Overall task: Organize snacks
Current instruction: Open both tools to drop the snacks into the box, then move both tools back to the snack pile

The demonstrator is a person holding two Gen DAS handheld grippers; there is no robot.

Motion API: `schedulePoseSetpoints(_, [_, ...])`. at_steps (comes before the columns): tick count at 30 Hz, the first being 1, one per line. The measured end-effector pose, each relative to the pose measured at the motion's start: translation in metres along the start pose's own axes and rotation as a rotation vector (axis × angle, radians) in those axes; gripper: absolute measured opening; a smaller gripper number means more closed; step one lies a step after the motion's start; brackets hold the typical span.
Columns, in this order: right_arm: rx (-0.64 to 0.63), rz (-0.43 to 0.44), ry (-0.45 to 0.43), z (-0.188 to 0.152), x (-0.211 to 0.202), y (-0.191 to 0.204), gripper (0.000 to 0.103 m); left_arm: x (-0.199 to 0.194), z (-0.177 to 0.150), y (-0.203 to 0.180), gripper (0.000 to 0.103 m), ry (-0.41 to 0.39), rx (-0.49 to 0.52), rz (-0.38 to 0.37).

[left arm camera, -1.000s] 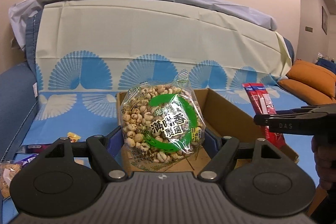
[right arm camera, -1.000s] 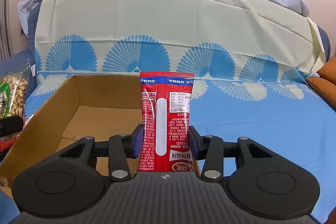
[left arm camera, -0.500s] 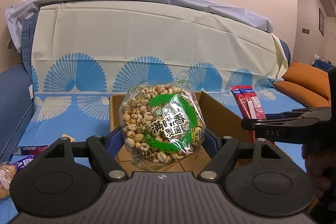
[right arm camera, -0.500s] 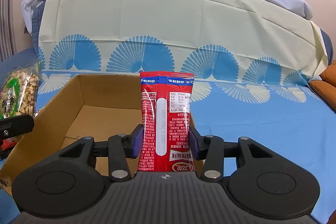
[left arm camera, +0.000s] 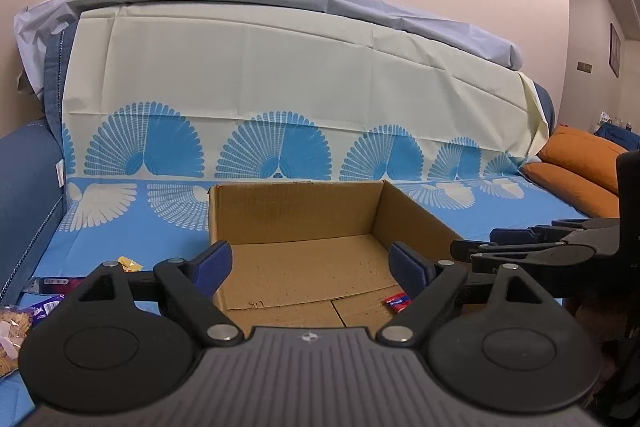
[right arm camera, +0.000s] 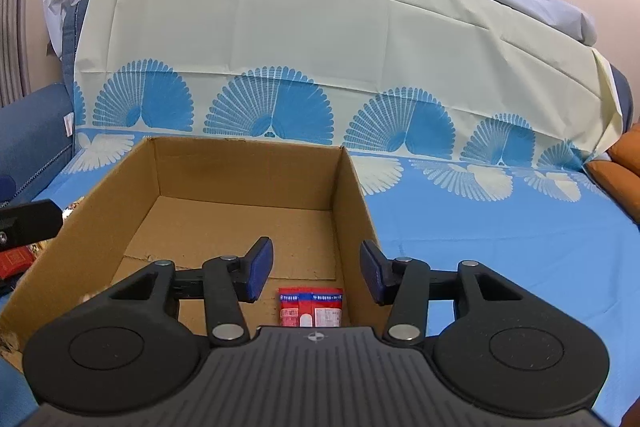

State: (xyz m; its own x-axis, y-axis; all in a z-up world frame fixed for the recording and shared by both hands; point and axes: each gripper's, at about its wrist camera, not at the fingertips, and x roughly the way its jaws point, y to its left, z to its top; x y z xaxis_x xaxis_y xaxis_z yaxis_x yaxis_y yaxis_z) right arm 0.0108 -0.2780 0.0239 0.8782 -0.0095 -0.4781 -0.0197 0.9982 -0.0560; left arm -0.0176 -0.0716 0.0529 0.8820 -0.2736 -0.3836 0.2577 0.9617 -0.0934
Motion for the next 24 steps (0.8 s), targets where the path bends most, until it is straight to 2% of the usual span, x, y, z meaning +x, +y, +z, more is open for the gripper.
schedulePoseSetpoints(10, [-0.014, -0.026, -0.013, -0.001, -0.001, 0.01, 0.05, -0.004, 0.001, 0.006, 0.087, -0.008, -0.01, 0.0])
schedulePoseSetpoints(12, [-0.005, -0.029, -0.019, 0.0, -0.001, 0.011, 0.05, -0.006, 0.0, 0.008, 0.08, -0.018, -0.016, 0.004])
schedulePoseSetpoints(13, [0.001, -0.029, -0.024, 0.0, -0.001, 0.012, 0.05, -0.007, 0.0, 0.009, 0.074, -0.024, -0.016, 0.011])
schedulePoseSetpoints(15, [0.01, -0.032, -0.032, 0.001, -0.002, 0.014, 0.05, -0.009, -0.001, 0.015, 0.058, -0.036, -0.025, 0.012])
schedulePoseSetpoints(17, [0.015, -0.037, -0.041, 0.003, -0.003, 0.018, 0.05, -0.011, 0.0, 0.024, 0.032, -0.032, -0.045, -0.015])
schedulePoseSetpoints(20, [0.034, -0.028, -0.058, 0.006, -0.005, 0.022, 0.049, -0.013, 0.003, 0.037, 0.008, 0.008, -0.069, -0.042])
schedulePoseSetpoints(22, [0.047, -0.015, -0.07, 0.009, -0.007, 0.026, 0.046, -0.015, 0.01, 0.05, 0.008, 0.041, -0.104, -0.089])
schedulePoseSetpoints(24, [0.06, -0.001, -0.079, 0.011, -0.008, 0.031, 0.04, -0.019, 0.021, 0.062, 0.007, 0.05, -0.108, -0.098])
